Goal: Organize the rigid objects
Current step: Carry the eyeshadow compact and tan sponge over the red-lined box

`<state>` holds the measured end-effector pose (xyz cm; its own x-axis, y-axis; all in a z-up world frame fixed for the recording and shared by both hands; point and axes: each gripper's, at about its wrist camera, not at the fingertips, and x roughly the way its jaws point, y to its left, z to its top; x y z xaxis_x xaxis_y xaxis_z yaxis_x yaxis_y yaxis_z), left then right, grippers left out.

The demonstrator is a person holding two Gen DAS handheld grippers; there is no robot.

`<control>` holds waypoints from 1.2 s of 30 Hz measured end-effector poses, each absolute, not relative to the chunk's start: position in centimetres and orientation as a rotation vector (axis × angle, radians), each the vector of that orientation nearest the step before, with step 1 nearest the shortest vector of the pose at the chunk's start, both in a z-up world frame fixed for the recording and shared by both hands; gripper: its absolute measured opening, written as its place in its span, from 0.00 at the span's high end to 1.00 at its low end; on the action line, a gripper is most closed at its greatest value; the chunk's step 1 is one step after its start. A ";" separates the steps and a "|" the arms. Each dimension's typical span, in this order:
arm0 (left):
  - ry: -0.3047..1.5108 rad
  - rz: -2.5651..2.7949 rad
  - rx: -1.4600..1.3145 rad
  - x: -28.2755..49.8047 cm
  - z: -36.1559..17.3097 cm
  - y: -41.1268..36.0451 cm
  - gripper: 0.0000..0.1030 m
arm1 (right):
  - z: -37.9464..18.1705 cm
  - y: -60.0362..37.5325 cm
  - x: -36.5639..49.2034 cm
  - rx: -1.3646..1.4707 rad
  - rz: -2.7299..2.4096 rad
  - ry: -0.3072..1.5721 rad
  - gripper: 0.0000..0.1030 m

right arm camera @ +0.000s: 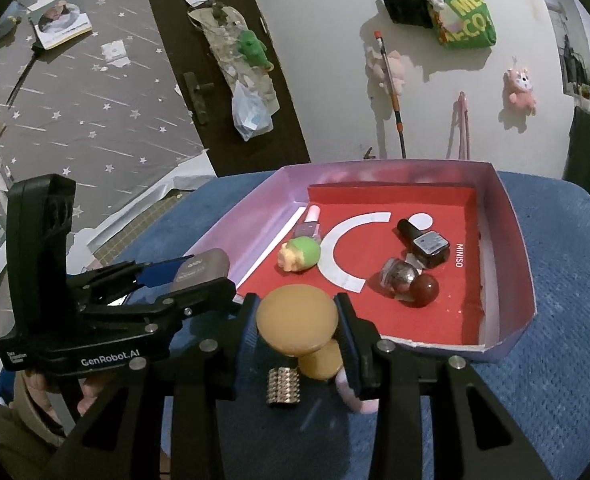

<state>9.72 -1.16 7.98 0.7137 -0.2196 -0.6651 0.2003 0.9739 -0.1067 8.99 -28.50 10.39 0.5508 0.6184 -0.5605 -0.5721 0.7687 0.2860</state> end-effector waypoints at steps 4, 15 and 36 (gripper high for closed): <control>0.770 -0.236 -0.027 10.9 7.3 -1.4 0.43 | 9.9 -28.4 10.2 0.069 0.692 0.715 0.61; 0.854 -0.232 -0.027 14.4 5.3 -1.2 0.43 | 8.0 -27.9 13.5 0.047 0.656 0.807 0.61; 0.933 -0.224 -0.041 18.4 3.3 -0.8 0.43 | 4.7 -26.1 17.5 0.013 0.594 0.965 0.61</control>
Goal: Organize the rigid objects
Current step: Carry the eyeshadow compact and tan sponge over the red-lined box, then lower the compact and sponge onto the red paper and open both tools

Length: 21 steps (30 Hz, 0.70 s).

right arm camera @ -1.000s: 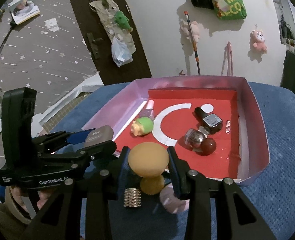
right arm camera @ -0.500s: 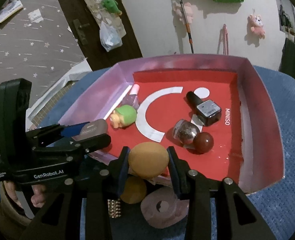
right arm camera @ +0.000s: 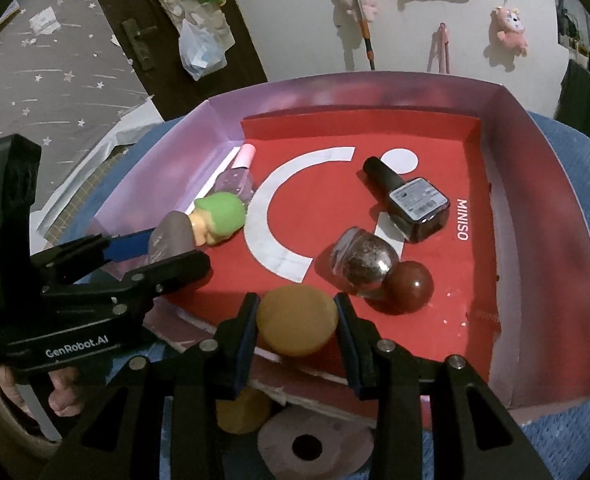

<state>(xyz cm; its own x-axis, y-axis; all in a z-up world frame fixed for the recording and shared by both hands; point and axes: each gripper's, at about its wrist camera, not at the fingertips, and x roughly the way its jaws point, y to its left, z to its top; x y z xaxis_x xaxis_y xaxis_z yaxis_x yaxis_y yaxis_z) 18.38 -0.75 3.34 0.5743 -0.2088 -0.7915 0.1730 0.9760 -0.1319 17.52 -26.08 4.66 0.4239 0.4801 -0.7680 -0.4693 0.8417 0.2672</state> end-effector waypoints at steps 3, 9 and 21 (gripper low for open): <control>0.926 -0.223 -0.040 18.7 3.4 -0.8 0.43 | 4.4 -26.0 18.0 0.008 0.583 0.968 0.61; 0.902 -0.204 -0.041 19.4 3.5 -0.7 0.43 | 4.3 -26.0 18.6 -0.016 0.544 0.945 0.61; 0.863 -0.181 -0.023 19.6 3.6 -0.9 0.43 | 4.2 -26.2 19.4 -0.066 0.461 0.894 0.61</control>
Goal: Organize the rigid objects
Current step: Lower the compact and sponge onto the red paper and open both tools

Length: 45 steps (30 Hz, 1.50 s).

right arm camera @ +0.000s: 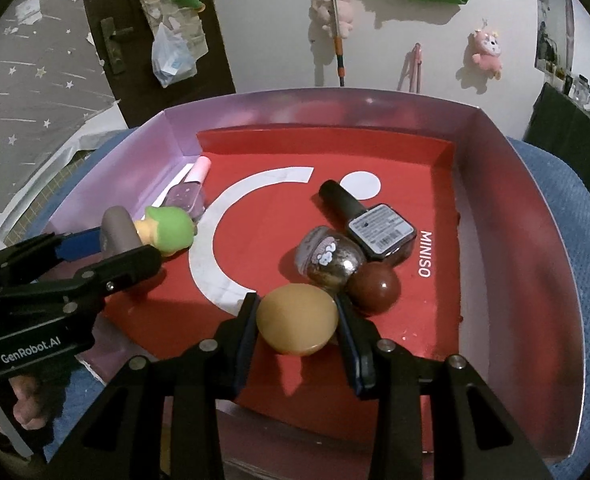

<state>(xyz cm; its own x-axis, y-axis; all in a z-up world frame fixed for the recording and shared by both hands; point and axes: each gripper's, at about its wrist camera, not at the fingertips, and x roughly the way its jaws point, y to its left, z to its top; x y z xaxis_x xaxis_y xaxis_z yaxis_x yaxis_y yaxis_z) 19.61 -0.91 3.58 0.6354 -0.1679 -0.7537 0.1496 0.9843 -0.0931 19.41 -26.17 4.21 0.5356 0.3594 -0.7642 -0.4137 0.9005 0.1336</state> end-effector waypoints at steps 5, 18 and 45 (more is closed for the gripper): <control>0.866 -0.180 -0.018 19.7 3.5 -0.9 0.43 | 4.2 -26.1 19.4 -0.065 0.461 0.895 0.61; 0.876 -0.182 -0.023 19.6 3.1 -1.1 0.42 | 4.3 -26.0 19.4 -0.057 0.462 0.894 0.61; 0.834 -0.184 -0.007 18.0 5.0 -1.3 0.33 | 5.5 -26.5 18.0 -0.036 0.482 0.860 0.45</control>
